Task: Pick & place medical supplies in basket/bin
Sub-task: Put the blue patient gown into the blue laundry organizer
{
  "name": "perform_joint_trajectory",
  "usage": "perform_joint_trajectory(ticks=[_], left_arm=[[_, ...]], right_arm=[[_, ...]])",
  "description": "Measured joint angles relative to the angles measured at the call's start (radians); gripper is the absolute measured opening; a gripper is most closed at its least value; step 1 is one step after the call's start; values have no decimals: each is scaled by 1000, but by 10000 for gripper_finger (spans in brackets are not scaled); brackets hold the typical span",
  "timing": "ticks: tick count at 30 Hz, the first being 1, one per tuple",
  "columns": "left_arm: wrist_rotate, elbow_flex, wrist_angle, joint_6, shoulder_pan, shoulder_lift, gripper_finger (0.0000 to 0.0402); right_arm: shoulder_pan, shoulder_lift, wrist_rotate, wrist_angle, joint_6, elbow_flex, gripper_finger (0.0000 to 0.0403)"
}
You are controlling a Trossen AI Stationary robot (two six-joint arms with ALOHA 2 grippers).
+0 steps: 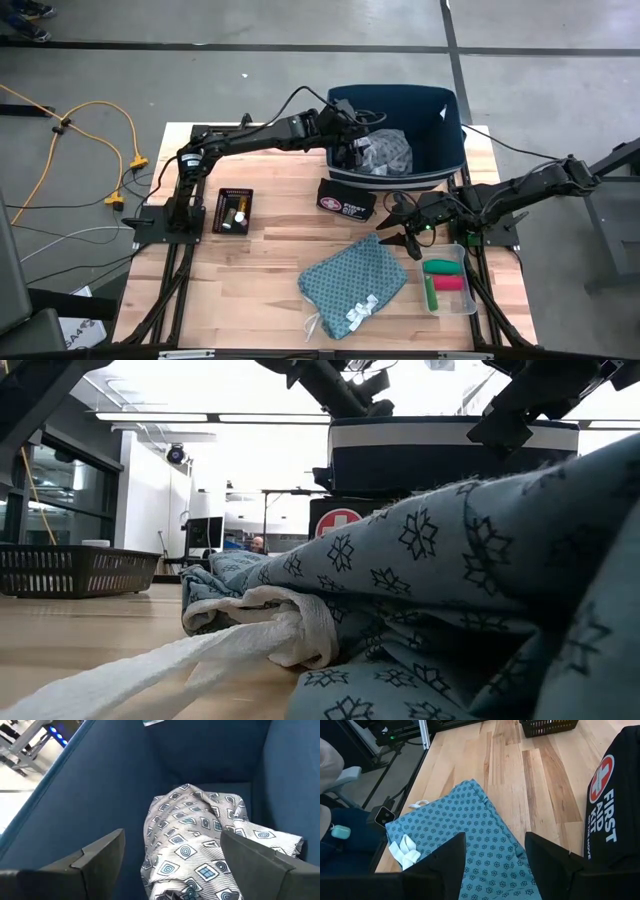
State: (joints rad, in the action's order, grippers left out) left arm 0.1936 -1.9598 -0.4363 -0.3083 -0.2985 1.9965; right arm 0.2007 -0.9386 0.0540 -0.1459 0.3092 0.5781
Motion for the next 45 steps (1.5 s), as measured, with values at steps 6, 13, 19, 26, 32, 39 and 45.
perform_joint_trajectory(ticks=[6,13,19,26,32,39,45], left_arm=[[68,0,40,-73,1,-32,321],[77,0,14,-82,2,-139,321],[77,0,-78,-79,2,-195,321],[75,0,-184,-88,8,-239,321],[-82,0,-334,-44,8,-297,321],[-113,0,-529,31,18,-340,321],[-114,31,-575,56,74,-381,321]], right_arm=[[0,0,0,0,0,0,192],[0,0,0,-1,0,0,192],[0,0,0,-1,0,0,192],[0,0,0,-1,0,0,192],[0,0,0,0,0,0,192],[0,0,0,0,0,0,192],[0,0,0,0,0,0,192]])
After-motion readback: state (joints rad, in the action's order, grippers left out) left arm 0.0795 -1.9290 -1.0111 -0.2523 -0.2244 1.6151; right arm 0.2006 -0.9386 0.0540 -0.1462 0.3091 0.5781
